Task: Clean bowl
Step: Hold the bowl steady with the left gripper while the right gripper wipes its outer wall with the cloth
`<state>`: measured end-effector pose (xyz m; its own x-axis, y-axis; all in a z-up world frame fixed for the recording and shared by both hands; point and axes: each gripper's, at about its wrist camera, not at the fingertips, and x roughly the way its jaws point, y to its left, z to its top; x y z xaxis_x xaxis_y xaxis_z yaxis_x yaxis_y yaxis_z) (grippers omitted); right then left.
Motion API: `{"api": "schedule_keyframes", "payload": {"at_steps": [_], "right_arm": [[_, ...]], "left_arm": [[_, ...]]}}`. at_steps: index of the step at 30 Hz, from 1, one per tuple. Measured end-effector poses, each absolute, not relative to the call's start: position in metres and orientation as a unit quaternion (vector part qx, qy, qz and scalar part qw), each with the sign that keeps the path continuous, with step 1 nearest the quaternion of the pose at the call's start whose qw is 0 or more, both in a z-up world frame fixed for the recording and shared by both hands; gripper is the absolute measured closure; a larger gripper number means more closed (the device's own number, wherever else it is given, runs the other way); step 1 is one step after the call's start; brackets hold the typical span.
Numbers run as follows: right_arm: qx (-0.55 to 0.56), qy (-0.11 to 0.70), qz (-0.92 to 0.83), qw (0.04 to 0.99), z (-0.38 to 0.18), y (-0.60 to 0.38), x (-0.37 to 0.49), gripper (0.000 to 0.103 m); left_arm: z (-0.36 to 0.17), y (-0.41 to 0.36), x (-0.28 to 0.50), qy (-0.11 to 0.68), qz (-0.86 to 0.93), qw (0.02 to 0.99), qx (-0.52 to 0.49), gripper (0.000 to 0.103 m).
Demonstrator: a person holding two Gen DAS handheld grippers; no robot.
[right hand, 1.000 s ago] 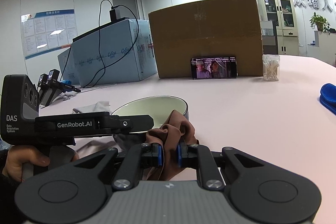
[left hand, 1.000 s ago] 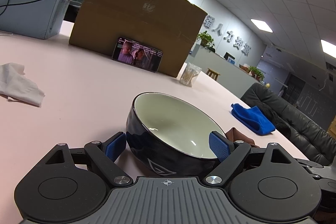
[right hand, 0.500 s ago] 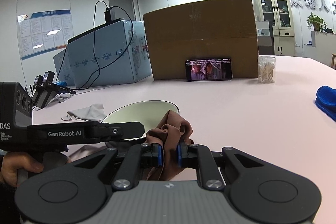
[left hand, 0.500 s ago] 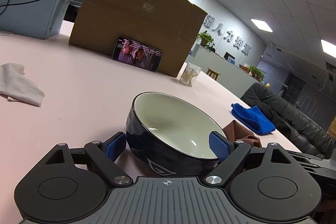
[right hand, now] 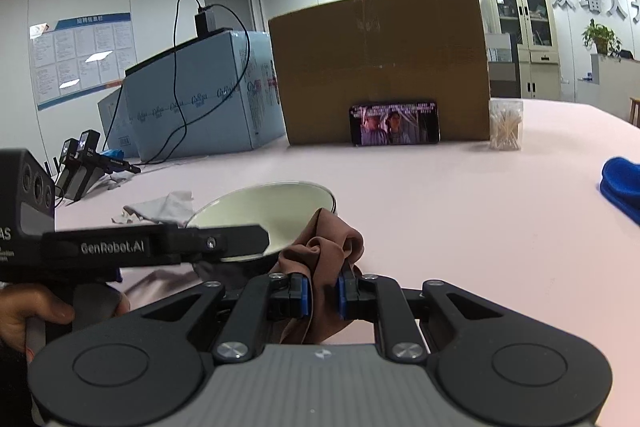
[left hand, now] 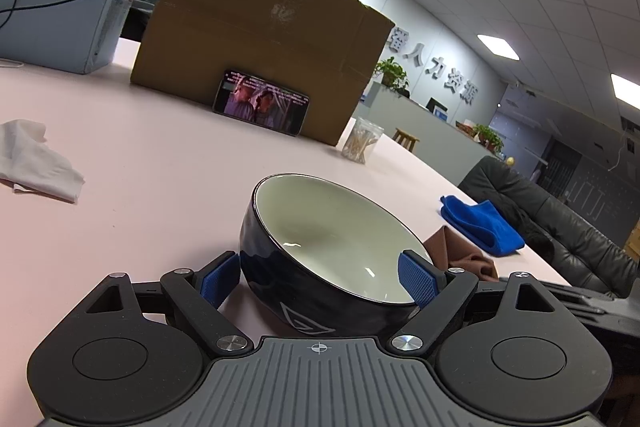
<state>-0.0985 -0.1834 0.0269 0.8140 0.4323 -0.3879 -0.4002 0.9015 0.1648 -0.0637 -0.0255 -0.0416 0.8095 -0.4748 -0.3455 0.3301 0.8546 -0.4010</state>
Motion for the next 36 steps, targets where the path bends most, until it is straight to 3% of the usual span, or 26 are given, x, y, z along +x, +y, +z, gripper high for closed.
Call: {"api": "schedule_keyframes", "payload": {"at_steps": [36], "right_arm": [[0.000, 0.235, 0.210, 0.949, 0.019, -0.179, -0.092, 0.088]], "left_arm": [[-0.042, -0.023, -0.061, 0.224, -0.216, 0.936, -0.164, 0.015]]}}
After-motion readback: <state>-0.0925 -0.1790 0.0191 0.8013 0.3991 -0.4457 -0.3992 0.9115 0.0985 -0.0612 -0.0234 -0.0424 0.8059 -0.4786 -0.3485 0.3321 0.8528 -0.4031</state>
